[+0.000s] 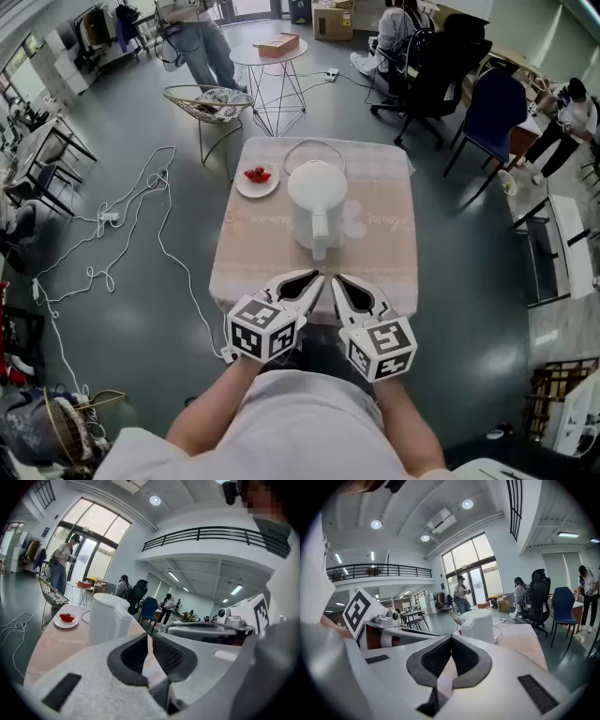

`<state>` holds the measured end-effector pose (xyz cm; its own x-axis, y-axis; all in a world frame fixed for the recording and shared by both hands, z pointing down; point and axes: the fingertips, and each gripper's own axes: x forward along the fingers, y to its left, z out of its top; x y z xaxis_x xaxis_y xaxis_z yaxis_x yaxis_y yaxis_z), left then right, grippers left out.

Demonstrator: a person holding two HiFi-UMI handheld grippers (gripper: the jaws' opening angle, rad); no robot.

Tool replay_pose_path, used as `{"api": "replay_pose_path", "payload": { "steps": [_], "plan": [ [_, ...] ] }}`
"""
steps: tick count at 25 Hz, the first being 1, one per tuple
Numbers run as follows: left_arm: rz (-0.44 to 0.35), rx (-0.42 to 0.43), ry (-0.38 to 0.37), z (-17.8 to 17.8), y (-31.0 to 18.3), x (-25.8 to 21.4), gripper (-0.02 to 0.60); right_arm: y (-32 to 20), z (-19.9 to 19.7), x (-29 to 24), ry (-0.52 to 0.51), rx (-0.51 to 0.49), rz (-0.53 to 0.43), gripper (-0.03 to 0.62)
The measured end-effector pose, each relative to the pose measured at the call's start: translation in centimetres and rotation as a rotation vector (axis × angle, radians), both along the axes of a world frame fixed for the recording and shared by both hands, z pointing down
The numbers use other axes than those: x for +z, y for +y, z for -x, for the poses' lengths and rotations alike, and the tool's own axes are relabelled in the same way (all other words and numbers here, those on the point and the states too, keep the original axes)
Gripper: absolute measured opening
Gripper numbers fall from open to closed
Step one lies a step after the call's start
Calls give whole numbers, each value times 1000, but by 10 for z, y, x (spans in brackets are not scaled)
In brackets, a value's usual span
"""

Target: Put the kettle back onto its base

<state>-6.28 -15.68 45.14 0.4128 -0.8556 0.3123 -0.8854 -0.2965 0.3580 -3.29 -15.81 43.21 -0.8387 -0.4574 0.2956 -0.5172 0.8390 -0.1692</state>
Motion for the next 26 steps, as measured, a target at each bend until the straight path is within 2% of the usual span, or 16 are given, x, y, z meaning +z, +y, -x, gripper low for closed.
{"api": "replay_pose_path", "payload": {
  "steps": [3, 12, 26],
  "plan": [
    [-8, -16, -31, -1, 8, -1, 8, 8, 1, 0, -4, -19, -6, 5],
    [-21, -49, -62, 3, 26, -2, 6, 24, 4, 1, -19, -43, -13, 5],
    [-3, -38, -56, 7, 38, 1, 6, 37, 6, 3, -12, -33, -3, 5]
  ]
}}
